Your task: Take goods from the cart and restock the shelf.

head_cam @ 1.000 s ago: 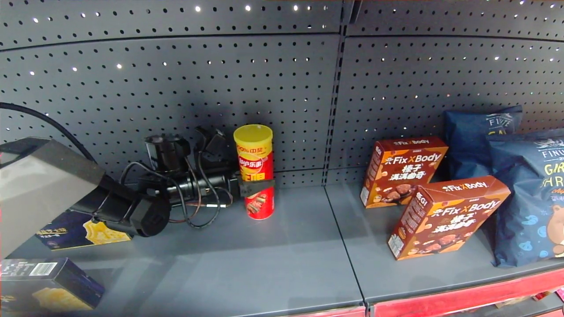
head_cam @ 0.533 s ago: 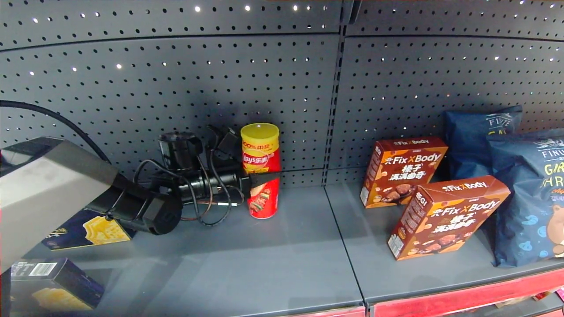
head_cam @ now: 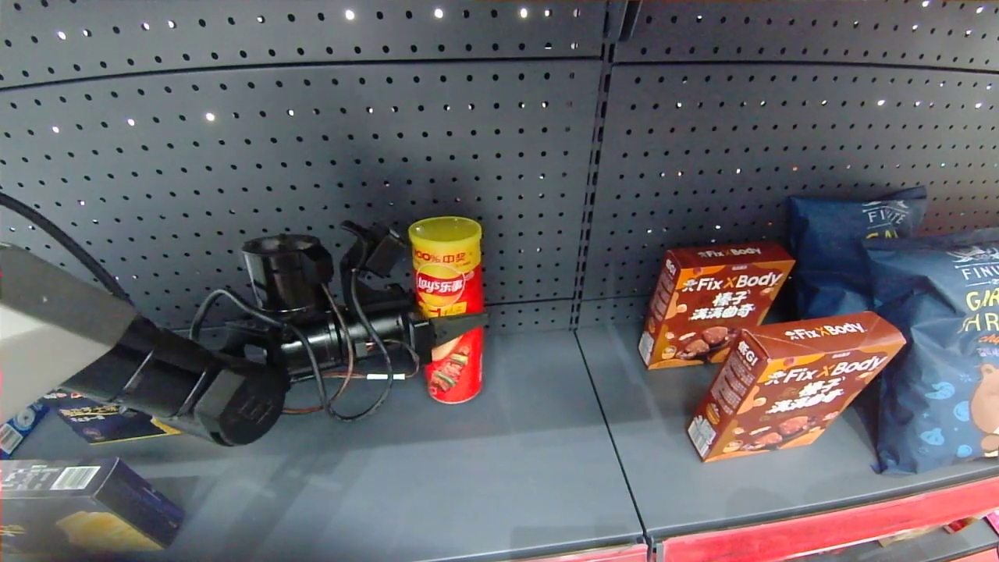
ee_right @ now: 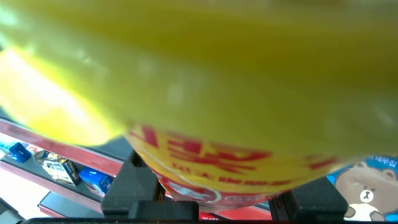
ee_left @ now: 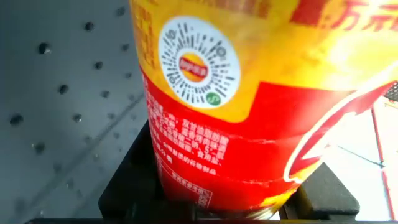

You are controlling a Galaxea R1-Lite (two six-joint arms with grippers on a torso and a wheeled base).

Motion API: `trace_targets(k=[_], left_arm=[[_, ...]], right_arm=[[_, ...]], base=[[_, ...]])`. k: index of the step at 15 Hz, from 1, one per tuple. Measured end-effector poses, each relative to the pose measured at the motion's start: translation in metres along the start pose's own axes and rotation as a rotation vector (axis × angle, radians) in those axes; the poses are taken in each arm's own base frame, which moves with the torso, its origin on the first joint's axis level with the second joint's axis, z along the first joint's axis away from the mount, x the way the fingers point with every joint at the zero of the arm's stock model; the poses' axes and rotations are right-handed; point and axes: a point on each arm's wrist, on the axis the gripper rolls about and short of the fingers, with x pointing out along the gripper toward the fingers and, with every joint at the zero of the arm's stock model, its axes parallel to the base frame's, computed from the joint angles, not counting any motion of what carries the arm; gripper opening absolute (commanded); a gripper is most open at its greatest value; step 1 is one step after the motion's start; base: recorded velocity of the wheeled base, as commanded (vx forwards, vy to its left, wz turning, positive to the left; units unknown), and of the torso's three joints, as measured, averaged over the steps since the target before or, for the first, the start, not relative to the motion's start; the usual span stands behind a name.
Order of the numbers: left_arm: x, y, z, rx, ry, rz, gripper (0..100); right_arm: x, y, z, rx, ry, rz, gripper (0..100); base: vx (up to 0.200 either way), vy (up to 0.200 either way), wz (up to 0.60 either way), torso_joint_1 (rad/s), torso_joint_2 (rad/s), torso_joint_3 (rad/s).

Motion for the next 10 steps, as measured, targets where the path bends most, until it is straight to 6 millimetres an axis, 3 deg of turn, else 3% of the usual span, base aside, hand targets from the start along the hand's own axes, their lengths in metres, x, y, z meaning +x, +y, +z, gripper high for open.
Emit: trace_targets(k=[6, 10], left_arm=[[-0.031, -0.077, 0.012, 0.019, -0.001, 0.1, 0], [-0.05, -0.106, 0.005, 0.021, 0.016, 0.187, 0]], right_arm=[[0.0, 0.0, 0.0, -0.001, -0.001, -0.012, 0], [-0.002, 0.0, 0.001, -0.003, -0.007, -0.015, 0]], base=[[0.0, 0.0, 0.0, 0.0, 0.0, 0.0], [0.0, 0.0, 0.0, 0.0, 0.0, 0.0]])
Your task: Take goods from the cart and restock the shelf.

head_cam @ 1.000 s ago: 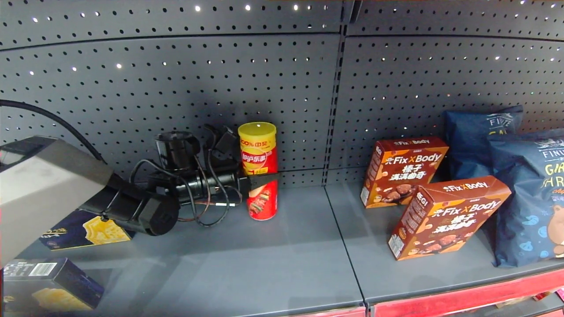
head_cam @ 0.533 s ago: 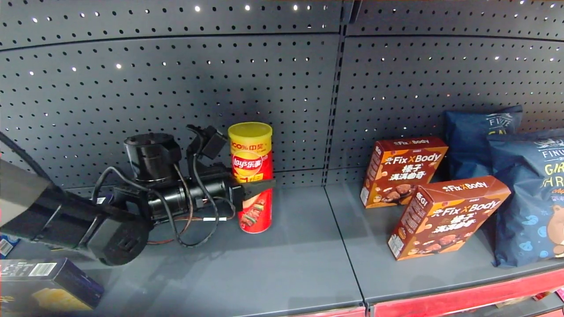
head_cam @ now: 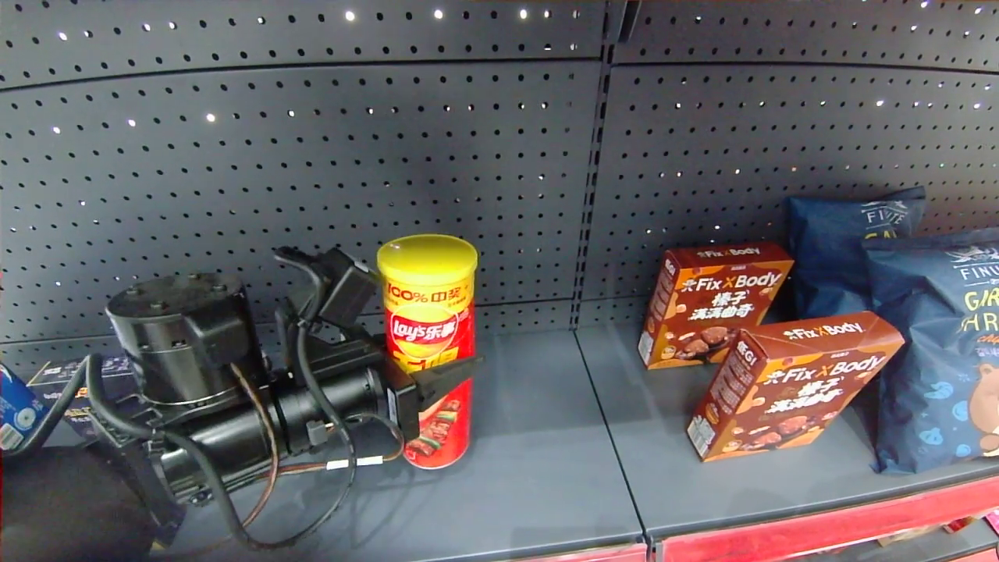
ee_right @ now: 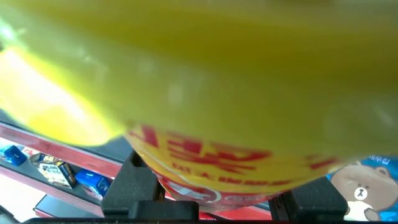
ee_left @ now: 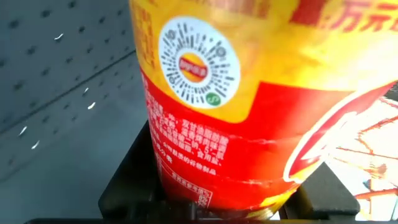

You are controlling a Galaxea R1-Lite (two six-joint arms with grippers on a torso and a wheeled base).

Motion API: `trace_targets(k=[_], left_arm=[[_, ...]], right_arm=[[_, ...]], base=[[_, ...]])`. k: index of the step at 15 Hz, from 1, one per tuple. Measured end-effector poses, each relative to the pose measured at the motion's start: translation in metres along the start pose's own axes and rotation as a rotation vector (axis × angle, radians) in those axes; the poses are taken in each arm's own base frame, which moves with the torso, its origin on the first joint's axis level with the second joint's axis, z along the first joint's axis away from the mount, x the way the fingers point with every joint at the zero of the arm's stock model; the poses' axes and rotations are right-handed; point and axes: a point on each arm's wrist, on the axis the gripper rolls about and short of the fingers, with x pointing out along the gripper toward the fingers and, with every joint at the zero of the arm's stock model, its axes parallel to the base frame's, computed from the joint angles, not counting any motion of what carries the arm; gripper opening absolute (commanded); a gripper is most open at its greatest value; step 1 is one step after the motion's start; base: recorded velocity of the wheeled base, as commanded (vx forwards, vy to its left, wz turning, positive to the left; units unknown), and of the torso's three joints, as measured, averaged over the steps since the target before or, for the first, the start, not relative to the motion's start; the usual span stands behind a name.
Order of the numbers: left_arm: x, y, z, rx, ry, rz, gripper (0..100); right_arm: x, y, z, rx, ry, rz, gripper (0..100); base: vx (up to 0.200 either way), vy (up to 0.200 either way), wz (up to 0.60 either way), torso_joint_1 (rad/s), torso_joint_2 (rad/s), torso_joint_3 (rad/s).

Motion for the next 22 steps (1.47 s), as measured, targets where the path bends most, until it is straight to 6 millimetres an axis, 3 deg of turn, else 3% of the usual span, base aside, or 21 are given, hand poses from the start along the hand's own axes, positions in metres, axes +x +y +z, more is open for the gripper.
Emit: trace_targets(k=[6, 22], left_arm=[[-0.018, -0.006, -0.014, -0.009, 0.036, 0.135, 0], [-0.031, -0.02, -0.039, -0.038, 0.068, 0.1, 0]], right_arm=[[0.001, 0.0, 0.0, 0.001, 0.005, -0.004, 0], [0.008, -0.002, 0.0, 0.003, 0.022, -0.018, 0]], base=[[0.0, 0.0, 0.0, 0.0, 0.0, 0.0], [0.0, 0.0, 0.0, 0.0, 0.0, 0.0]])
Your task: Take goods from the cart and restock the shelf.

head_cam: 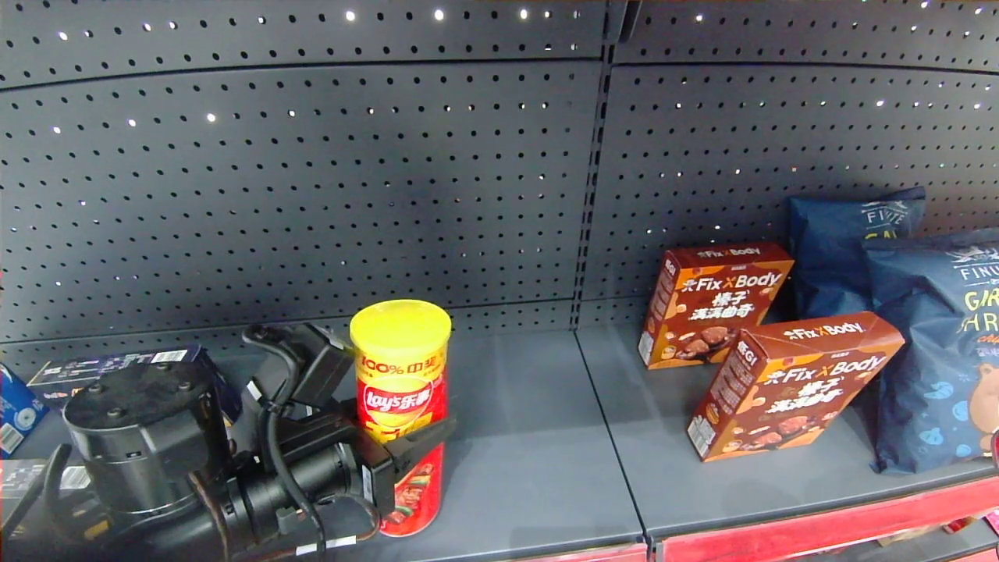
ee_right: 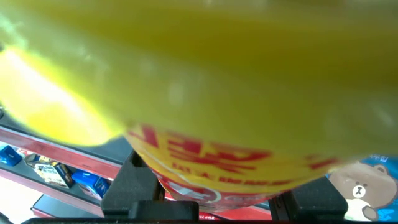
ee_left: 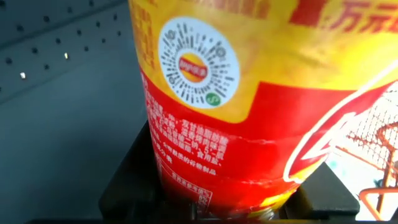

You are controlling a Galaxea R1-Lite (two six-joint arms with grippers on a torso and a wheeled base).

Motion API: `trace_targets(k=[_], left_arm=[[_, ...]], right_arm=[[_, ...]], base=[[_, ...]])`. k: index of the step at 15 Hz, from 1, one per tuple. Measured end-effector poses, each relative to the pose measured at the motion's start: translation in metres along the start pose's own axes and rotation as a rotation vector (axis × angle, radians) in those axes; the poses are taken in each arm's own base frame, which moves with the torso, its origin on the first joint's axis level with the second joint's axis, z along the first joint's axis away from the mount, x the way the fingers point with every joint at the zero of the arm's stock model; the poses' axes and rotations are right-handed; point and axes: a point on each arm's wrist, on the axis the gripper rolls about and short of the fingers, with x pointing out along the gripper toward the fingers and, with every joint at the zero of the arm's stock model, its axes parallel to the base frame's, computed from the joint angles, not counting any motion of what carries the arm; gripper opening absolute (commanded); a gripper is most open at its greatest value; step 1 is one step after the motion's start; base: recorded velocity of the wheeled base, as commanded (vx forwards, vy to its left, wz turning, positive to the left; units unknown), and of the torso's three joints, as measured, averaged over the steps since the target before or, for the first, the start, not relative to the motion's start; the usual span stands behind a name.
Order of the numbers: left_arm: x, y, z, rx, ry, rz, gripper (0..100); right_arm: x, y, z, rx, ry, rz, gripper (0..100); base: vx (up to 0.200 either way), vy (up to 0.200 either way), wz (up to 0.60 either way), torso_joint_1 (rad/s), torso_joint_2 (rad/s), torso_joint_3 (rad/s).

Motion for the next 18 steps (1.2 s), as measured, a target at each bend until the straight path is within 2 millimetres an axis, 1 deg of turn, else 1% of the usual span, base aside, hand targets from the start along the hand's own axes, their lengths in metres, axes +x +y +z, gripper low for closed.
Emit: trace_targets(k=[8, 9, 12, 18], left_arm=[[-0.003, 0.0, -0.004, -0.003, 0.008, -0.003, 0], [-0.003, 0.0, -0.005, -0.003, 0.01, -0.004, 100], [-0.006, -0.001, -0.01, -0.006, 0.034, -0.004, 100], [-0.008, -0.001, -0.012, -0.003, 0.039, -0.005, 100]], right_arm=[[0.001, 0.0, -0.001, 0.0, 0.004, 0.0, 0], [0.001, 0.0, -0.001, 0.0, 0.006, 0.0, 0], [0.001, 0.0, -0.002, 0.001, 0.009, 0.0, 0], [0.001, 0.0, -0.002, 0.001, 0.009, 0.001, 0]], base=[[0.0, 0.0, 0.0, 0.0, 0.0, 0.0], [0.0, 0.0, 0.0, 0.0, 0.0, 0.0], [0.0, 0.0, 0.0, 0.0, 0.0, 0.0], [0.0, 0.0, 0.0, 0.0, 0.0, 0.0]])
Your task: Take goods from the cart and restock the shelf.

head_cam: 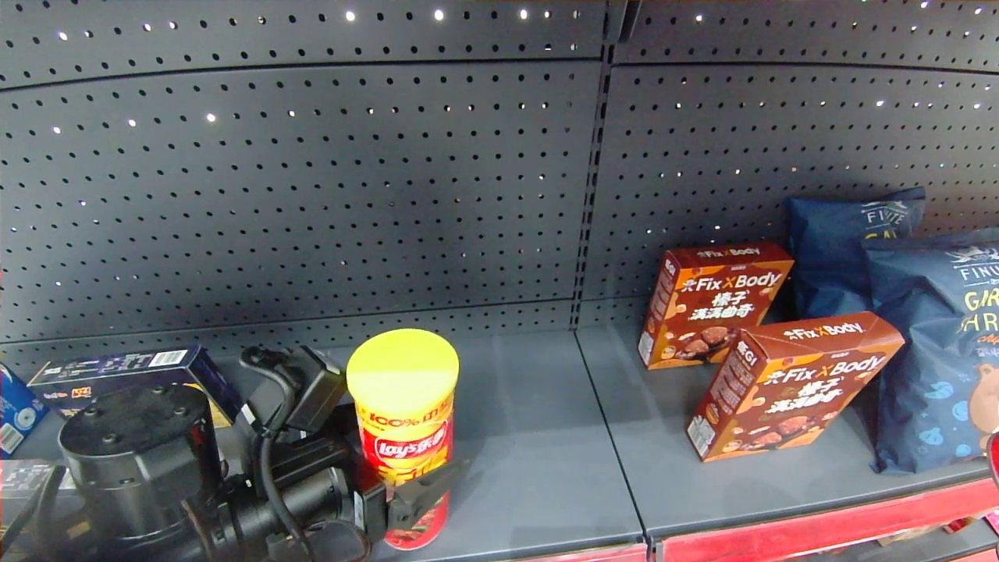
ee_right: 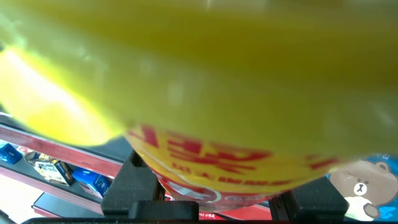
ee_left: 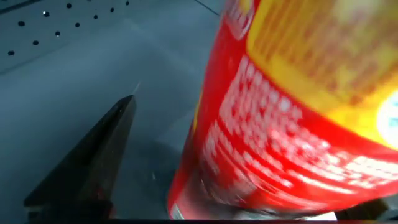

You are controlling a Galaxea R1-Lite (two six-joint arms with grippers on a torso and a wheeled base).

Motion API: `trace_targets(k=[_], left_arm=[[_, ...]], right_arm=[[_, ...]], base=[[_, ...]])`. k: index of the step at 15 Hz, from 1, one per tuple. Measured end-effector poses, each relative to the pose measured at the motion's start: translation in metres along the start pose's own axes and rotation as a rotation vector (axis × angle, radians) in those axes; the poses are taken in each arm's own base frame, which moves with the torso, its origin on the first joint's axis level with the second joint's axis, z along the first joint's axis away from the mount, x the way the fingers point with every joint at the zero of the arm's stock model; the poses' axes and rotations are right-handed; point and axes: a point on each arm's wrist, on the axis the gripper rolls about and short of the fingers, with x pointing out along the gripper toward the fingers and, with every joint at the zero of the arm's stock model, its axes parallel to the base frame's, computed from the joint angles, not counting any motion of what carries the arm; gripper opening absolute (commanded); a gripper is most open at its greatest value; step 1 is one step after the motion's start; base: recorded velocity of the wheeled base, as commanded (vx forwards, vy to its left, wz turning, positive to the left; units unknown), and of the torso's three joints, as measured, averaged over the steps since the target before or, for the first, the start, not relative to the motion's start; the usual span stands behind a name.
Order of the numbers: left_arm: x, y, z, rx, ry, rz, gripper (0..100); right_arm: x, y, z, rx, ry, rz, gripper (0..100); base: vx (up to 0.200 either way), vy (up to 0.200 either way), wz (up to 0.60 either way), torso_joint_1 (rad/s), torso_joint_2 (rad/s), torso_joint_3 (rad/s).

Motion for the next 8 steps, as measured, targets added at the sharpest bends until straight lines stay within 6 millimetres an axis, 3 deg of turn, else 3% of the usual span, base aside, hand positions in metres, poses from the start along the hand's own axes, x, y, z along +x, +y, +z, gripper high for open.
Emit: trace_targets(k=[8], left_arm=[[-0.031, -0.005, -0.01, -0.001, 0.004, 0.001, 100]], right_arm=[[0.001, 0.0, 0.002, 0.0, -0.004, 0.0, 0]], base=[[0.0, 0.0, 0.0, 0.0, 0.0, 0.0]])
